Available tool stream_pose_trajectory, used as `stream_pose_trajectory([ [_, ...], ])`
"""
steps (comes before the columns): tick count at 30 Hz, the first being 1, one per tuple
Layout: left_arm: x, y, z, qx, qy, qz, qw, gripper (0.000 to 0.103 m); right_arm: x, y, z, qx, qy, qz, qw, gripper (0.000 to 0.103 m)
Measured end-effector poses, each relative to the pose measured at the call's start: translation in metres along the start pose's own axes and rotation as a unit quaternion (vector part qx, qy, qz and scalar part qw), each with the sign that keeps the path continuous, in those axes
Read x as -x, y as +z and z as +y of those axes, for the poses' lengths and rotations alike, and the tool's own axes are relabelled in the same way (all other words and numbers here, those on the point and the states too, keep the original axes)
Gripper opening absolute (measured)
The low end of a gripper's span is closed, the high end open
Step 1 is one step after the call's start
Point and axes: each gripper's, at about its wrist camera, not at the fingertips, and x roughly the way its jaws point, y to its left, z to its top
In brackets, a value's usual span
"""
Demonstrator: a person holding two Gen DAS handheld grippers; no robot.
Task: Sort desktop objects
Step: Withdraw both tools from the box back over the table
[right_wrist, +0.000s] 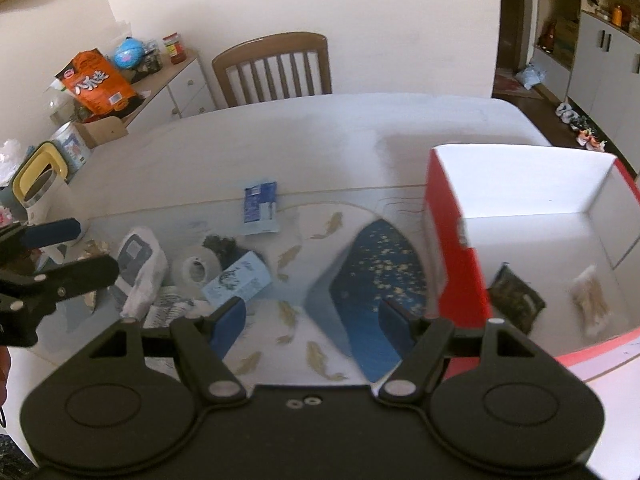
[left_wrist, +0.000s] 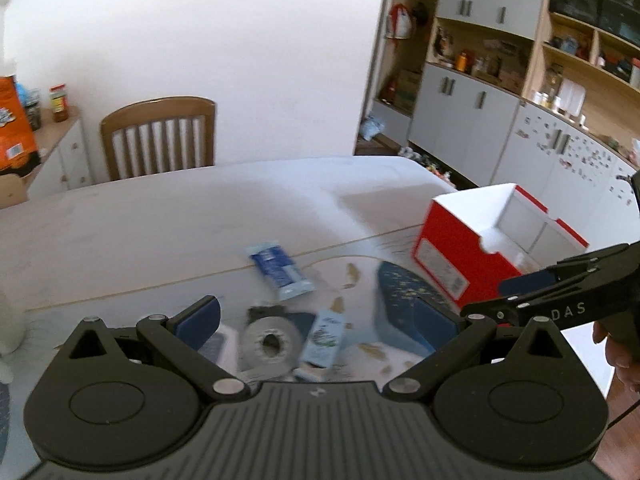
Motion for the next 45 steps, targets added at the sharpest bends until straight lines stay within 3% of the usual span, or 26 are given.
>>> stream_pose_trajectory([
  [14, 0.000, -0.020, 0.049, 0.024, 0.037, -0.001, 0.9990, 0.103, -0.027, 0.002, 0.034, 0.001, 0.009, 0.002, 1.000, 0.073],
  [28, 0.000, -0.054, 0.065, 0.012, 0.039, 0.011, 0.9991, 0.103, -0.056, 0.001, 0.054, -0.004, -0.016, 0.002, 1.000, 0.073],
  [45, -0.018, -0.109, 0.070, -0.017, 0.023, 0.061, 0.9977, 0.102, -0.098, 0.008, 0.075, -0.003, -0.056, 0.000, 0.998, 0.072],
])
